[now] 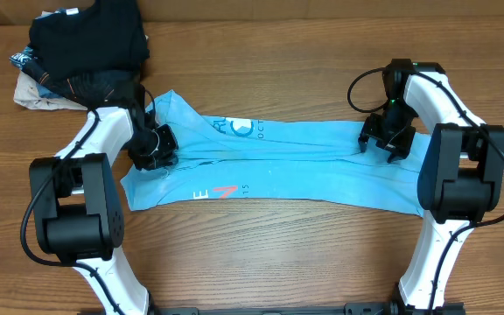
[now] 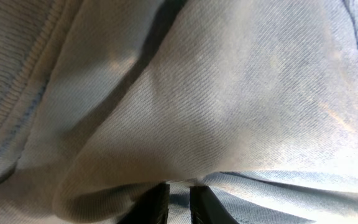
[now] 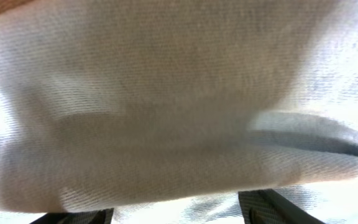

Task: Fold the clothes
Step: 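Pull the strip's ends outward, left gripper left and right gripper right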

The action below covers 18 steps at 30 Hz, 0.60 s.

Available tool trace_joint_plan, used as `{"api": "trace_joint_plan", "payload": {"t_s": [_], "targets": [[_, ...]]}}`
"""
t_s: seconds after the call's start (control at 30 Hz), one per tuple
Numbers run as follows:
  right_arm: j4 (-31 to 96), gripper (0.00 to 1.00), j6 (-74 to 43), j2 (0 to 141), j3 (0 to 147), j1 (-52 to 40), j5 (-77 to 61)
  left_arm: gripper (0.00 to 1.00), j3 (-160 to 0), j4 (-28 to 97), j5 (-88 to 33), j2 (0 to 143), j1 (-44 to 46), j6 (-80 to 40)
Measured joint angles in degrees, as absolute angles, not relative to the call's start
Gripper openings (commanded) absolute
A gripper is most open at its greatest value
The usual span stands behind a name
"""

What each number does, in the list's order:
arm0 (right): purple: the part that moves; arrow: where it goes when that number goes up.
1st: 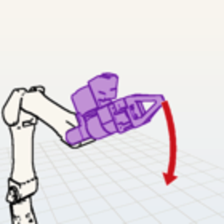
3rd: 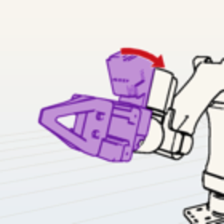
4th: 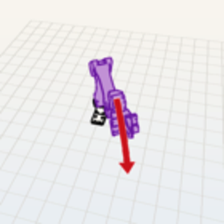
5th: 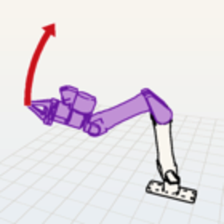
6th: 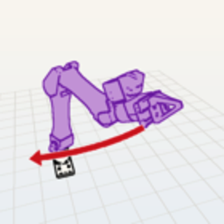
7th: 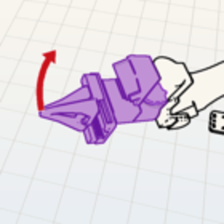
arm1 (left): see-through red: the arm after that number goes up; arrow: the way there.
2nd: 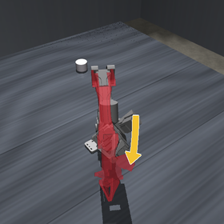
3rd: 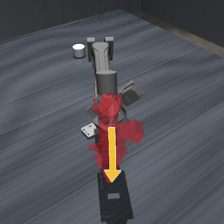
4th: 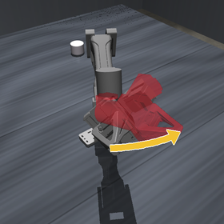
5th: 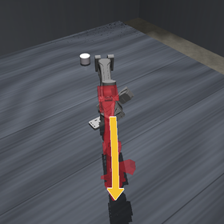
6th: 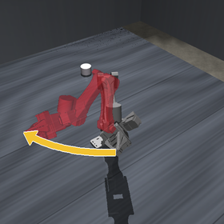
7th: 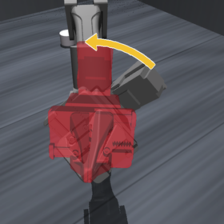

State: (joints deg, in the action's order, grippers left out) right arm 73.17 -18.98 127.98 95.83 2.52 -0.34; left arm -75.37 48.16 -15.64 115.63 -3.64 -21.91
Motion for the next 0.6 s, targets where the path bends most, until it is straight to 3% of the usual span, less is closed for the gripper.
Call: {"api": "trace_joint_plan", "payload": {"t_s": [0.13,0.33,0.6], "targets": [[73.4,0.64,-19.0,128.0,95.9,2.5,-0.7,0.11,-75.4,48.2,-15.1,115.6,-3.7,-21.7],[75.5,0.65,-19.3,126.5,96.7,2.6,1.2,0.11,-75.5,48.7,-12.2,115.2,-4.3,-20.8],[78.9,0.67,-19.5,114.9,98.3,3.8,3.3,0.19,-75.3,51.4,-3.3,112.3,-7.4,-20.4]]}}
